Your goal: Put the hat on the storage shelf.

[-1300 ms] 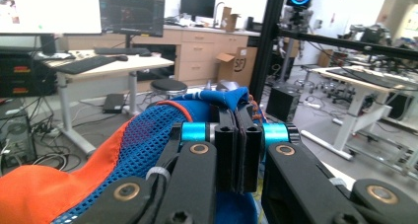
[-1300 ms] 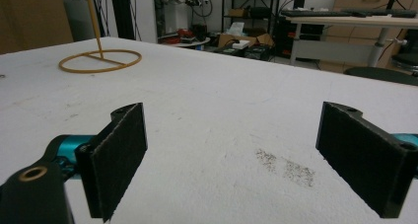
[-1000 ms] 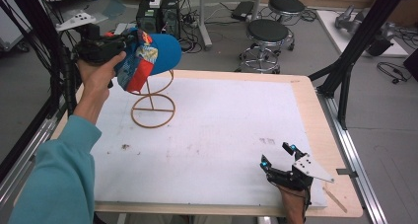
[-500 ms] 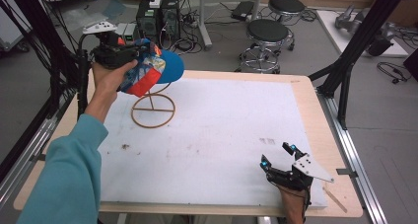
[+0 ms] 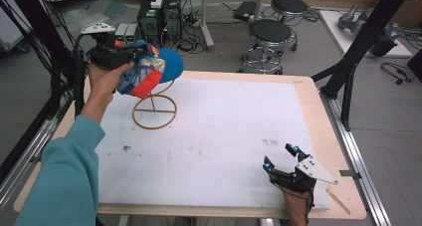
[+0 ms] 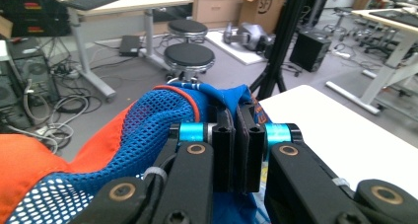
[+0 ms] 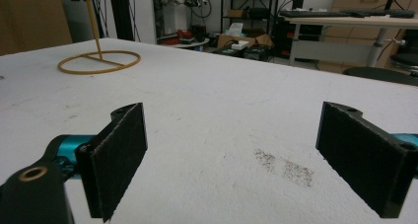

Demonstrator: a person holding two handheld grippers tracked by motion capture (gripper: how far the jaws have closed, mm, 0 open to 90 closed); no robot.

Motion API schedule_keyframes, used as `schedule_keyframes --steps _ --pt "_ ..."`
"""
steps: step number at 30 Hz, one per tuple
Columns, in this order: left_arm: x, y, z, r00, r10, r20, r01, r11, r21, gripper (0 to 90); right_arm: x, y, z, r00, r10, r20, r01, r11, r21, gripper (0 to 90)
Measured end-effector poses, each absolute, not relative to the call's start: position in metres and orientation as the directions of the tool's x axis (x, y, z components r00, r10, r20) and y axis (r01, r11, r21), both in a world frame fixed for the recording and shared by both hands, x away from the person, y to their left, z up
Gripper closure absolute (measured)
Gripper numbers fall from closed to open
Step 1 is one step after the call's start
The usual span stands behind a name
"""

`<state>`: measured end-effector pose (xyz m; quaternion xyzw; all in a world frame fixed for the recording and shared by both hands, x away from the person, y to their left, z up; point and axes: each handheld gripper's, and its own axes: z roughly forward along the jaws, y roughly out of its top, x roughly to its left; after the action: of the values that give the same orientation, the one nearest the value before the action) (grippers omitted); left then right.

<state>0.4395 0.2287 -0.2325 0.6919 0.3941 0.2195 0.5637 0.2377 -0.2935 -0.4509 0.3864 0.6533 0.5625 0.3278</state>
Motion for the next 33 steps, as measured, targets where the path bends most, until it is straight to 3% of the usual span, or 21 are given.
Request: schedule_keyframes --steps 10,16,19,26,28,32,33 --pt "0.431 0.242 -0.231 0.586 0.800 -0.130 0.285 -0.053 0.957 88.2 0.238 -0.293 -0.451 -0.485 0.874 0.011 0.148 0.069 0.987 11.0" --pt "0.433 0.238 -0.235 0.612 0.772 -0.172 0.311 -0.035 0.950 82.6 0.238 -0.293 -0.451 -0.485 0.874 0.003 0.135 0.072 0.988 11.0" --pt "0.434 0.235 -0.237 0.616 0.767 -0.177 0.314 -0.033 0.949 74.6 0.238 -0.293 -0.451 -0.485 0.875 0.001 0.134 0.074 0.988 11.0" --pt "0.432 0.243 -0.242 0.611 0.761 -0.217 0.310 0.022 0.951 43.3 0.238 -0.293 -0.451 -0.486 0.874 -0.001 0.133 0.075 0.988 11.0" --pt "0.430 0.247 -0.243 0.609 0.760 -0.227 0.302 0.043 0.952 30.0 0.237 -0.293 -0.451 -0.486 0.874 0.000 0.133 0.075 0.988 11.0" --pt "0.421 0.260 -0.244 0.635 0.737 -0.231 0.254 0.083 0.964 13.4 0.237 -0.293 -0.451 -0.487 0.873 0.001 0.134 0.074 0.988 11.0" --pt "0.418 0.262 -0.244 0.636 0.738 -0.225 0.241 0.087 0.967 13.3 0.237 -0.293 -0.451 -0.486 0.874 0.002 0.135 0.072 0.988 11.0"
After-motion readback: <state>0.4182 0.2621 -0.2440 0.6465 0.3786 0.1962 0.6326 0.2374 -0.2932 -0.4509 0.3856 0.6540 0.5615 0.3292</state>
